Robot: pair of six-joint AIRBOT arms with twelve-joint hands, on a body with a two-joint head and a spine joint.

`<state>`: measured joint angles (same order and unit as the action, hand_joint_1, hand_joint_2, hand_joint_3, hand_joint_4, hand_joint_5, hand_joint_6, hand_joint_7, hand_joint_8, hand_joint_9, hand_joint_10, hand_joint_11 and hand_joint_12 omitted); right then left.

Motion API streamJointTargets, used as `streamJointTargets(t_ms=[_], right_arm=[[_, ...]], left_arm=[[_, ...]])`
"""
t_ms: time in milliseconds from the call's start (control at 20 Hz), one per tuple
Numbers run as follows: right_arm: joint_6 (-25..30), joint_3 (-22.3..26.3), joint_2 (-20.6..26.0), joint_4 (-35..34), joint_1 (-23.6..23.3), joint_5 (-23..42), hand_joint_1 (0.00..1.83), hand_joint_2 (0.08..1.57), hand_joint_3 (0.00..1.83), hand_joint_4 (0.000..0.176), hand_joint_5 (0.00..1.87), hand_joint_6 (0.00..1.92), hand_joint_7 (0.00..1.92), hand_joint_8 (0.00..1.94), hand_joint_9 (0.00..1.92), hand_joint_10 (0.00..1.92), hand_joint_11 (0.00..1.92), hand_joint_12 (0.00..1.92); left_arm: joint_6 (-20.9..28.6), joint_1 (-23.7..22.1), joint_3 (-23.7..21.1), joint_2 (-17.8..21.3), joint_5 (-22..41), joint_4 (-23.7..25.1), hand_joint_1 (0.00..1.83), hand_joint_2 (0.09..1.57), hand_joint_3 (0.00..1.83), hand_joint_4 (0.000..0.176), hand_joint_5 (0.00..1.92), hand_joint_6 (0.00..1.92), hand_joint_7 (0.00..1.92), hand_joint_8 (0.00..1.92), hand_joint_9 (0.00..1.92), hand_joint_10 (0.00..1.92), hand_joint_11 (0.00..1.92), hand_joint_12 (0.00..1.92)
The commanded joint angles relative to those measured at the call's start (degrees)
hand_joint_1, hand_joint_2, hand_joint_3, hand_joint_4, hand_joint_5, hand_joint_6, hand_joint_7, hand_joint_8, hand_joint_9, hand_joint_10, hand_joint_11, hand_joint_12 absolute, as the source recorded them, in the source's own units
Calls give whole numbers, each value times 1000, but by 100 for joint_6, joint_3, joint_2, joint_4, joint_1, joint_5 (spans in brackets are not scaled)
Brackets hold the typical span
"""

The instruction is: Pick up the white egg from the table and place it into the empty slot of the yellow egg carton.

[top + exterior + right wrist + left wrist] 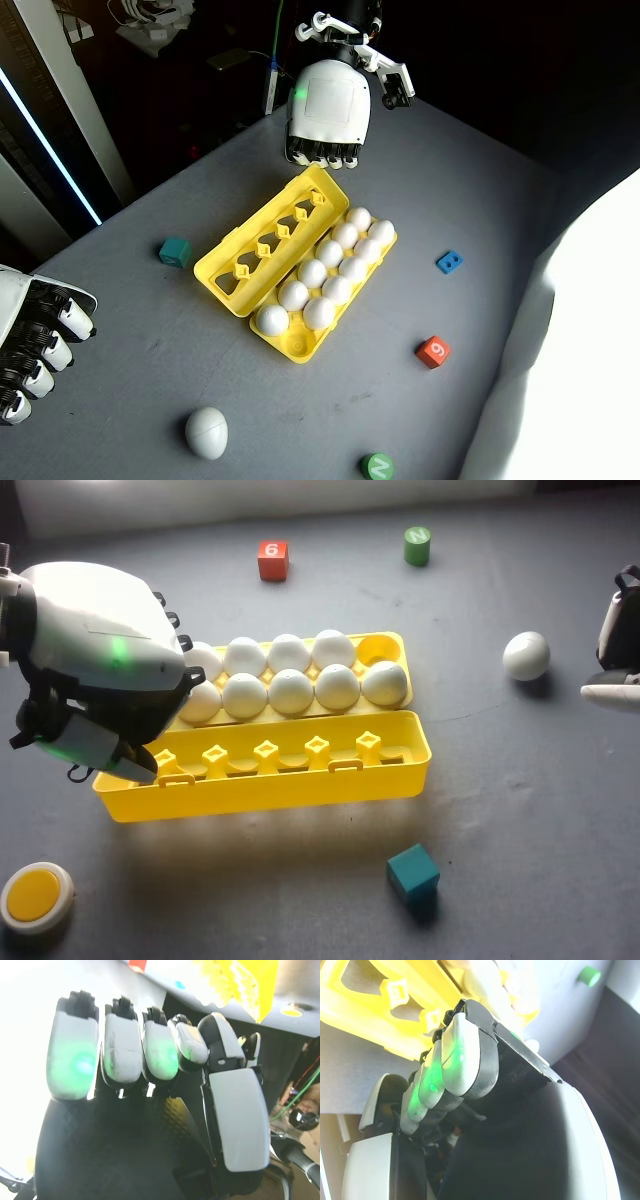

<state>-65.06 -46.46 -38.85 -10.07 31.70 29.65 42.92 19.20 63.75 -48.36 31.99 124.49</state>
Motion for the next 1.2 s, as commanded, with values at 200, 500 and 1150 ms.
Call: streamJointTargets(t_ms=[200,500,1150], right_arm=[[-119,-210,-61,2,-9,585,0,1080,0,0,121,0,93,1,107,0,0,405],[-385,-831,-393,2,-19,420,0,1035,0,0,98,6,77,2,91,4,0,294],[-962,-2635,-1918,463,-155,74,203,860,0,159,369,30,0,0,0,0,0,17]], left_arm=[[-33,-69,23,29,-204,-195,0,1098,34,0,14,15,0,0,0,0,0,0],[-33,-121,60,30,-203,-194,0,1061,10,0,7,8,0,0,0,0,0,0],[-6,-540,178,48,-146,-196,0,1068,3,0,75,22,45,10,7,3,0,0]])
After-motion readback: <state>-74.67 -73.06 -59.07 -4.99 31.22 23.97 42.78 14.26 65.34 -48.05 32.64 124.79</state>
